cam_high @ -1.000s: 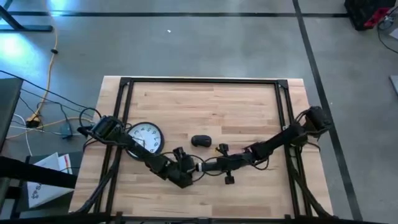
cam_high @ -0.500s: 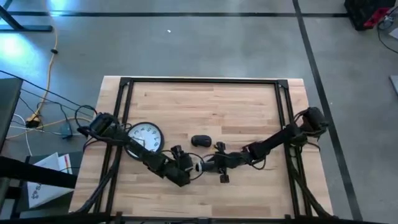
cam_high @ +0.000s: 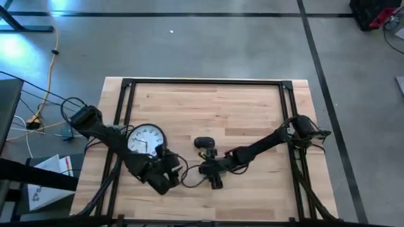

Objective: Insert battery
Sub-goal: Close the black remote battery compartment

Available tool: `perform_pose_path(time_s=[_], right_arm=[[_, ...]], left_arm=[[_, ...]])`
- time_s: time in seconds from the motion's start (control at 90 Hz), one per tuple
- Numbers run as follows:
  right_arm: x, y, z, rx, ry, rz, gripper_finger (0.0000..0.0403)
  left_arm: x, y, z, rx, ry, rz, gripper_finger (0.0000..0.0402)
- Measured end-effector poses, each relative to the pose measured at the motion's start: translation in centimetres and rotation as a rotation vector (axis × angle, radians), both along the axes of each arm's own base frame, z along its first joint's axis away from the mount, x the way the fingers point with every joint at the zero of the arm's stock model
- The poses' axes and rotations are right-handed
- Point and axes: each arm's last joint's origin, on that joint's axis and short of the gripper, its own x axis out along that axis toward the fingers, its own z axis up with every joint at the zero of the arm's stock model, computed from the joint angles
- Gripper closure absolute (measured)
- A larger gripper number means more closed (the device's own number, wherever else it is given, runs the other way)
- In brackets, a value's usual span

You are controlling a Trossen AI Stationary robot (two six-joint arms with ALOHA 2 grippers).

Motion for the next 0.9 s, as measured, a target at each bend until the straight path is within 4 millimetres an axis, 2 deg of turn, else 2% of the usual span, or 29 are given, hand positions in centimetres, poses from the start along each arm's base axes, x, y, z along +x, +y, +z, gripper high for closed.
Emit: perform_pose_path(time_s=[0.222,0.367,0.544,0.678,0.9], right_arm=[[0.2,-0.7,-0.1,-0.076,-0.017,-0.055,0.0156],[0.5,-1.4,-1.8,-0.011,0.051,-0.033,0.0146],[0.7,-1.7,-2.7,-0.004,0.074,-0.037,0.0148],[0.6,-1.7,-2.7,-0.012,0.083,-0.045,0.0172],[0.6,-2.1,-2.9,0.043,0.124,-0.031,0.0251]], left_arm=[[-0.5,-0.6,-0.5,-0.004,-0.003,0.021,0.0145],[-0.5,-0.6,-0.6,-0.010,-0.005,0.032,0.0145],[-0.5,-0.6,-0.6,0.000,-0.015,0.037,0.0145],[-0.5,-0.6,-0.6,0.002,-0.017,0.038,0.0145],[-0.5,-0.6,-0.5,0.001,-0.032,0.052,0.0145]])
